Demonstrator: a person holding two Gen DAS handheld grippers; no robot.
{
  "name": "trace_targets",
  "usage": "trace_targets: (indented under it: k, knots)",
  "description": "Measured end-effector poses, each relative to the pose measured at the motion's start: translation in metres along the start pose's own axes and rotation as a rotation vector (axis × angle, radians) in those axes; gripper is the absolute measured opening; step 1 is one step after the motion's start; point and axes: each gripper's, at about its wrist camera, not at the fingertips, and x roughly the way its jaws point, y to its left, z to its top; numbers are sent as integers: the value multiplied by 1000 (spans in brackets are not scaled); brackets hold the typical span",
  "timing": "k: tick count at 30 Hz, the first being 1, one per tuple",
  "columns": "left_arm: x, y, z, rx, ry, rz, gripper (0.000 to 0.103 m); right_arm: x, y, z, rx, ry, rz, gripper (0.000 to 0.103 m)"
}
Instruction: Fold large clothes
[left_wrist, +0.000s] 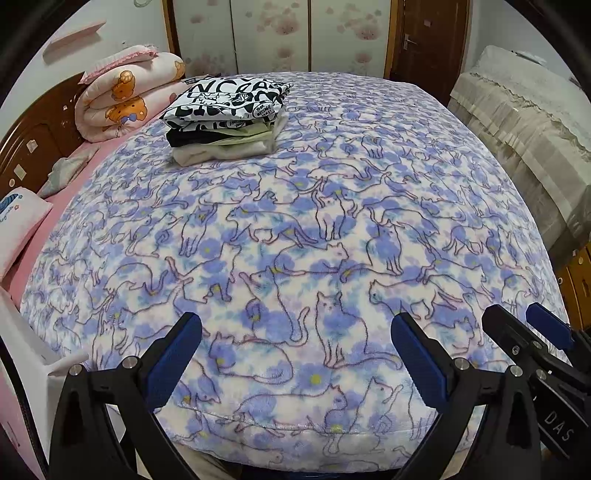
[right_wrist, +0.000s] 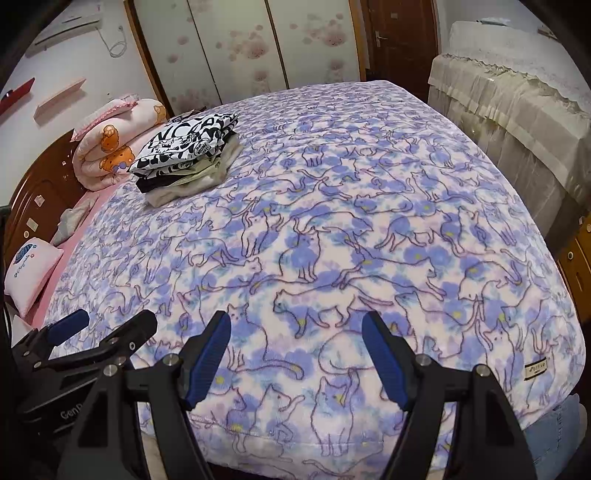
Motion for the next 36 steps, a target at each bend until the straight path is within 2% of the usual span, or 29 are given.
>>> trace_targets:
  k: [36]
  knots:
    - [-4, -8, 1, 2, -6, 8, 100, 0, -2, -2, 1, 4, 1, 74]
